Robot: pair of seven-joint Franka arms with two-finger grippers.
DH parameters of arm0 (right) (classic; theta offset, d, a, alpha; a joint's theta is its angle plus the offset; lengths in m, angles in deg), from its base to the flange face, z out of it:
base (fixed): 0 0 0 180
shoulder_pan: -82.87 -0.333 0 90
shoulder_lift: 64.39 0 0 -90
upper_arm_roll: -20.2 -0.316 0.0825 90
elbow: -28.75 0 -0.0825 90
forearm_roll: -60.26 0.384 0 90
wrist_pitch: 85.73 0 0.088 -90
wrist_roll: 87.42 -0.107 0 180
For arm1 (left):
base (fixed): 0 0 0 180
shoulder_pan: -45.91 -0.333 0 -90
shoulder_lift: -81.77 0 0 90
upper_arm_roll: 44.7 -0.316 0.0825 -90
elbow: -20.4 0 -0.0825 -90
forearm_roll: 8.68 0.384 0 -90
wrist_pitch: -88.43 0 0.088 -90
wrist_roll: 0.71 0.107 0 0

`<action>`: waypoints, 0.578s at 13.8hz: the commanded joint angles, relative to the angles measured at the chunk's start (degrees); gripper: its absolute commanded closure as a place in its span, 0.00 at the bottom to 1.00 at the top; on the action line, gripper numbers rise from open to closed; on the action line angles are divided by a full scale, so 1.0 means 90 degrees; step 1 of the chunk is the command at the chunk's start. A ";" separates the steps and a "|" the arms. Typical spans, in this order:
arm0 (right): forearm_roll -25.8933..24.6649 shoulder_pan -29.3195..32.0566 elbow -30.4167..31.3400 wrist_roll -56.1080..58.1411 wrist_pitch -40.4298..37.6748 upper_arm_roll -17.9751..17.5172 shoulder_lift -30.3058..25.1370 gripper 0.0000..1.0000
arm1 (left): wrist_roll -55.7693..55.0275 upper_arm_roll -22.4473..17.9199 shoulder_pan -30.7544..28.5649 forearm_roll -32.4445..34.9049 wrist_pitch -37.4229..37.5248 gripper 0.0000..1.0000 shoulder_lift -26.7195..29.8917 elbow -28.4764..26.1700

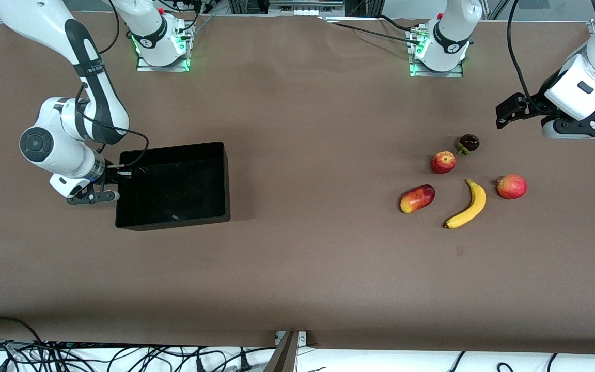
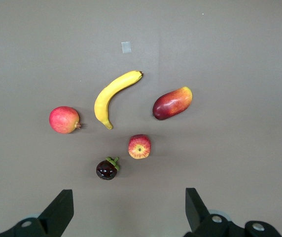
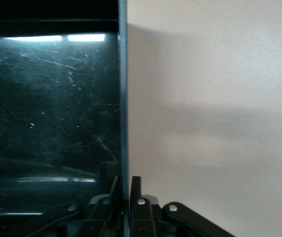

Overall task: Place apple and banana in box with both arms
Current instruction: 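Reach the right gripper to the black box rim and grasp it, then slide the box toward the fruit while the left gripper reaches the apple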

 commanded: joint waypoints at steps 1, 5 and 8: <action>0.0175 0.0012 -0.0395 0.0070 -0.0263 -0.0160 -0.0047 1.00 | 0.0152 0.0001 -0.0009 0.0027 0.0171 0.00 -0.0108 0.0220; 0.0869 -0.0300 -0.2200 -0.0377 -0.2020 -0.0453 0.0196 1.00 | 0.0152 0.0001 -0.0009 0.0027 0.0336 0.00 -0.0147 0.0210; 0.0879 -0.1001 -0.2905 -0.1537 -0.2558 -0.0628 0.0392 1.00 | 0.0132 -0.0009 -0.0009 0.0027 0.0667 0.00 -0.0215 0.0142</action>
